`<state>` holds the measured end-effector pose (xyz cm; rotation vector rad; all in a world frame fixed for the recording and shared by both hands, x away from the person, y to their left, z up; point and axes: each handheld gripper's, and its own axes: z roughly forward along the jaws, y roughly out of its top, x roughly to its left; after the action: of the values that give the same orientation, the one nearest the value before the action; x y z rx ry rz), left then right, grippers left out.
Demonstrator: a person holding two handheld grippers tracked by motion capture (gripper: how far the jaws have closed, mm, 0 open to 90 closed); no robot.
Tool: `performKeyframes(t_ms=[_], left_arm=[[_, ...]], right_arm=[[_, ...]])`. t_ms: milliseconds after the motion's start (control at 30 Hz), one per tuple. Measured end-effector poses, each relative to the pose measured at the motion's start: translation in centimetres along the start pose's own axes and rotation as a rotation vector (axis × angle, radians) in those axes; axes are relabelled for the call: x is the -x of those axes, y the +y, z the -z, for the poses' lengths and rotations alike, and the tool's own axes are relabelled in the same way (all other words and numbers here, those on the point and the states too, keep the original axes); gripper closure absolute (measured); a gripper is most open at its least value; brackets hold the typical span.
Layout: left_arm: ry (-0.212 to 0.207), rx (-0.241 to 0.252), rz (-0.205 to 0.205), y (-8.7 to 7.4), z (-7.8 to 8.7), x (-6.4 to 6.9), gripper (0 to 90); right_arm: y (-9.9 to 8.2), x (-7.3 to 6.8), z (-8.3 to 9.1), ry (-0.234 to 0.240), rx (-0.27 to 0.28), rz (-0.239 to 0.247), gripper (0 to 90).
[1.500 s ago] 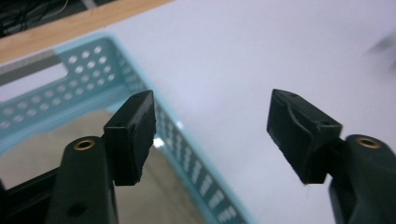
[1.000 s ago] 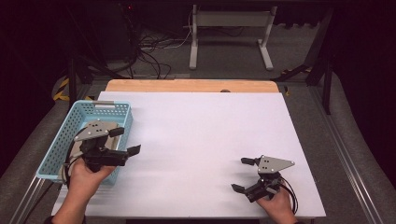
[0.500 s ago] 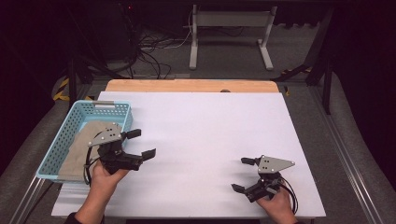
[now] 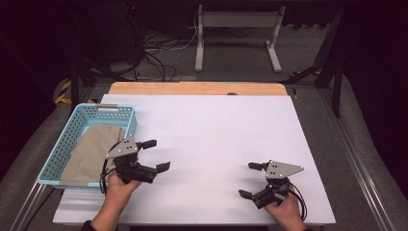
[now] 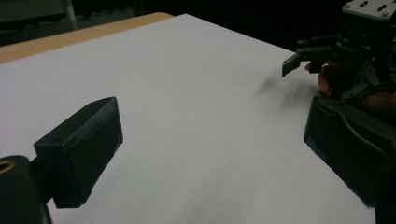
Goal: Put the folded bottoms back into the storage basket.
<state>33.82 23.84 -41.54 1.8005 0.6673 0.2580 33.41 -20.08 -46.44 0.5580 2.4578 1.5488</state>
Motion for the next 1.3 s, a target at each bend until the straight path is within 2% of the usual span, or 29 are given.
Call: performKeyframes(t_ms=[333,433,567,733,767,867,967,1300], left_arm=[[-0.02,-0.025,0.005,-1.9,-2.3,0.2,5.0],[-0.02,-0.027,-0.005,-2.2,-2.7,0.3,5.0],[-0.017,-0.052,-0.018,-2.8,-3.5,0.3,5.0],[-0.027,-0.084,-0.015,-3.7,-4.4,0.4,4.7],[-0.028,-0.105,-0.018,-3.8,-4.5,0.5,4.6],[-0.031,-0.116,-0.042,-3.8,-4.8,0.7,4.1],[-0.034,-0.13,-0.034,-4.0,-5.1,0.7,3.5],[-0.052,-0.116,-0.029,-4.1,-5.1,0.8,1.5]], right_arm=[[0.0,0.0,0.0,0.003,0.001,-0.003,0.4],[0.0,0.0,0.0,0.003,0.0,-0.002,0.4],[0.0,0.0,0.0,0.004,0.001,-0.003,0.4],[0.0,0.0,0.0,0.008,0.004,-0.005,0.4],[0.0,0.0,0.0,0.008,0.004,-0.004,0.4],[0.0,0.0,0.1,0.009,0.003,-0.001,0.4],[0.0,0.0,0.1,0.011,0.004,0.001,0.4],[0.0,0.0,0.1,0.01,0.004,0.002,0.4]])
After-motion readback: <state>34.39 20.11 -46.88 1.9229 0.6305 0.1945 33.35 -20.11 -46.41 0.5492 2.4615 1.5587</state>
